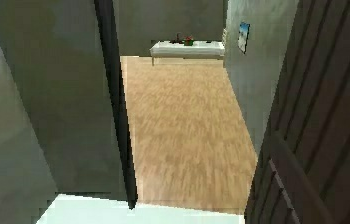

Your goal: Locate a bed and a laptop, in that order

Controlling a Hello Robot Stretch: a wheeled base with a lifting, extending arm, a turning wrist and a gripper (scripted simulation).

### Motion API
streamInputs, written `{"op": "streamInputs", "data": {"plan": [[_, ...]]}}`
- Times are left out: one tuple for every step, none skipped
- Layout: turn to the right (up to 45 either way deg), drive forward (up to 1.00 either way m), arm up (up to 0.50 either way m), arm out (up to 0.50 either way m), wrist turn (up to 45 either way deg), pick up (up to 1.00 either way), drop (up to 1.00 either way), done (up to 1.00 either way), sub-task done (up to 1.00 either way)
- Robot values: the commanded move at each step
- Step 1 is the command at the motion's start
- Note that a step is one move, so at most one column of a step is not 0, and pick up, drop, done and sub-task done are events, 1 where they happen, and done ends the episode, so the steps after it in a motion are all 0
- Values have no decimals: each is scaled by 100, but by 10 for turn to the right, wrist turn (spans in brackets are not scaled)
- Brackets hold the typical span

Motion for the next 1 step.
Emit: {"op": "streamInputs", "data": {"plan": [[0,100,0,0,0,0,0,0,0]]}}
